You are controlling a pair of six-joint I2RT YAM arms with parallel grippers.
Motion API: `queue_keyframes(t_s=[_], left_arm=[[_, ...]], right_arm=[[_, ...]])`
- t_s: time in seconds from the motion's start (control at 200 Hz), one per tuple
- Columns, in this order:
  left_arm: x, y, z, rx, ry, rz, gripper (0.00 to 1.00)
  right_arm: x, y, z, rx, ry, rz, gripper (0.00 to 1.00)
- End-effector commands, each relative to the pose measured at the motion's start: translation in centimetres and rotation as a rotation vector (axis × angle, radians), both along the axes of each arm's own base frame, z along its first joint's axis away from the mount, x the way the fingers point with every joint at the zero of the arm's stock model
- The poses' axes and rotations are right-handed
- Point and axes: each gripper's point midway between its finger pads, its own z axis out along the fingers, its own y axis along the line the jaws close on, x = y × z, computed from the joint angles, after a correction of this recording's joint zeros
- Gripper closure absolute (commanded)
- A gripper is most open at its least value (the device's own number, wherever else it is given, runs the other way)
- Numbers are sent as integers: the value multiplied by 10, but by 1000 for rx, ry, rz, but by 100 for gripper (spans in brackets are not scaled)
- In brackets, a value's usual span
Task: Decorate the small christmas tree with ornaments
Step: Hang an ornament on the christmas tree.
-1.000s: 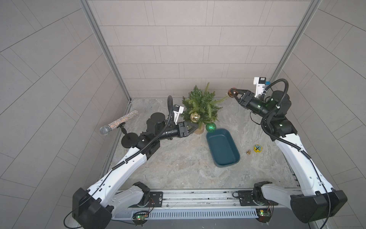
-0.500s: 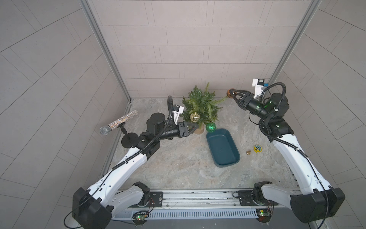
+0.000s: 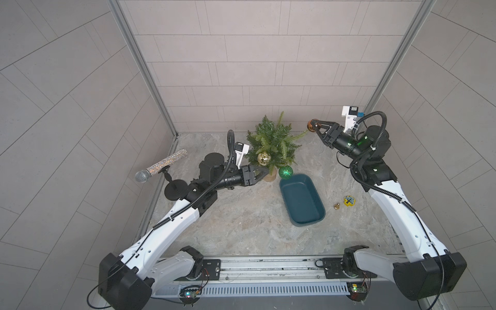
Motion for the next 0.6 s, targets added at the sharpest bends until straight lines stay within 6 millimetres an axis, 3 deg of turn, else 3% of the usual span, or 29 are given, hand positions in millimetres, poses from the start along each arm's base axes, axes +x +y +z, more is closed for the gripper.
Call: queue_keyframes(t_s=[0.0,0.595], left_arm=[[-2,-1,6,-17,-36,-10,57],[-3,-1,5,-19,-36,-12,57]], right_arm=[[2,-2,8,3,-15,-16,51],[1,-14,-4,57,12,-59,49]])
